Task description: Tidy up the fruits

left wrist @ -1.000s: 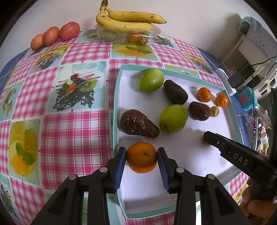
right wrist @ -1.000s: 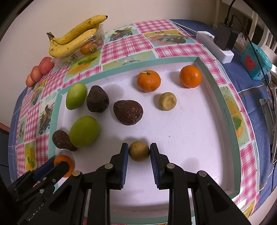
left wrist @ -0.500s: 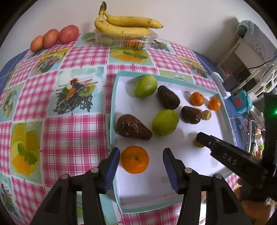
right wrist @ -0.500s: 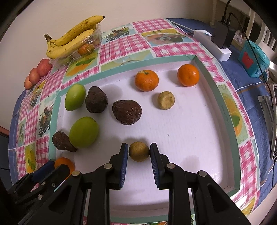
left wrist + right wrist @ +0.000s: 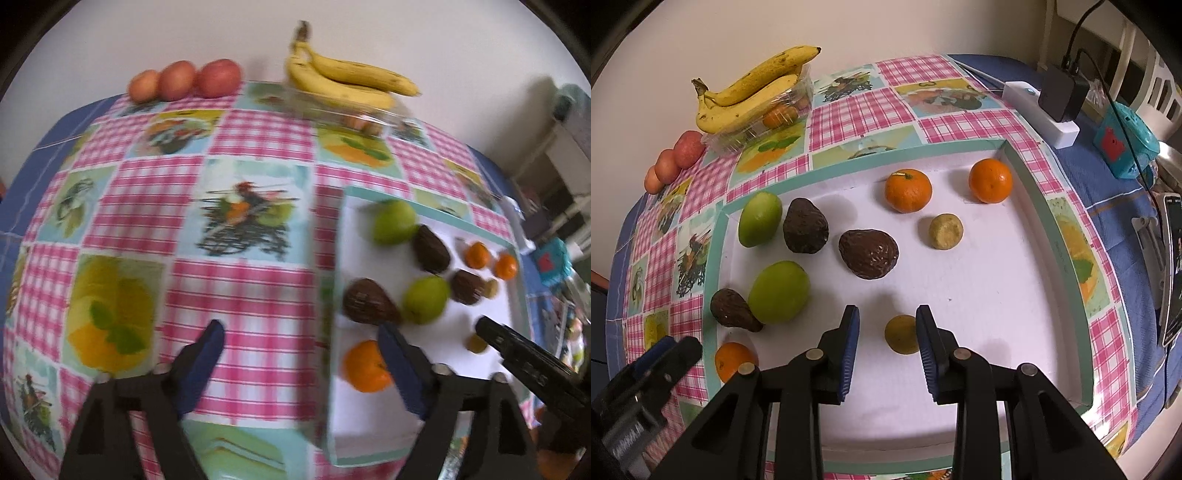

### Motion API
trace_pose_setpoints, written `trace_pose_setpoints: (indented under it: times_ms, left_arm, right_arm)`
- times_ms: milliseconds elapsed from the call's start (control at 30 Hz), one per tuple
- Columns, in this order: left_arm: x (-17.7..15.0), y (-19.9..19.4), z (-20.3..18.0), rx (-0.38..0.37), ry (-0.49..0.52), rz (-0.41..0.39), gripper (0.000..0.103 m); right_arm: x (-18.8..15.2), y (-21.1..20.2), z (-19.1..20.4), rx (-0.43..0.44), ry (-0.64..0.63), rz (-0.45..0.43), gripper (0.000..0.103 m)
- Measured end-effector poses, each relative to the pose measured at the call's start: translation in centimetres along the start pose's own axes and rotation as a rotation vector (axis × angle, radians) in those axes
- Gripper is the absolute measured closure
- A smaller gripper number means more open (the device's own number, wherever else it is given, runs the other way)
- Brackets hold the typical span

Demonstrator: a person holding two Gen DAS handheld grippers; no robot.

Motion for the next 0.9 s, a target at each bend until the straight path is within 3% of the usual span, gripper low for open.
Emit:
trace_pose_setpoints:
  times_ms: [67,100,167,400,500,600,733,800,900]
  left_arm:
    - [0.2,0.2,0.7,0.033,-0.007,-0.017,0.000]
    - [0.3,0.2,1.0,0.050,-0.008,-0.026,0.000]
    - [0.4,0.4,1.4,0.073,-0.007,-0.034,0.000]
    - [0.6,0.9,2.1,0.090,0.007,-0.064,0.000]
    - [0.9,0.8,2.4,0.083,0.001,-0.074,0.000]
    - [1.1,0.0,2.8,0.208,0.015,-0.125,0.000]
    - [1.1,-0.9,4.0,0.261,-0.020,-0.162,0.000]
    - [1.0,-1.1,4.5,0.296,-0.038,-0.149,0.000]
    - [0.4,-1.4,4.9,0.432,-0.030,-0.136,0.000]
  right_arm:
    - [0.0,0.0,0.1,-0.006,-0.008,-0.003,0.064]
    - [0.1,0.0,0.2,-0.009,-0.011,-0.005,0.060]
    - [0.1,-0.1,0.3,-0.017,-0.019,-0.013,0.042]
    - [0.2,0.1,0.9,-0.033,-0.056,-0.034,0.012]
    - [0.2,0.1,1.0,-0.031,-0.056,-0.056,0.010]
    - [0.4,-0.1,1.1,-0.008,-0.039,-0.071,0.010]
    - [0.3,-0.2,1.6,0.035,-0.040,-0.067,0.010]
    - [0.1,-0.3,2.0,0.025,-0.052,-0.064,0.010]
    - [-0.4,-0.7,2.7,0.019,-0.064,-0.064,0.010]
Point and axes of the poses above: each gripper's, at about its wrist camera, not at the fingertips, and y roughly the way its jaws point, z to its left, x to its top, the point moved 2 cm from there along y, roughly the way its jaws point, and after that the axes turned 8 degrees about x, right-handed, at the moved point
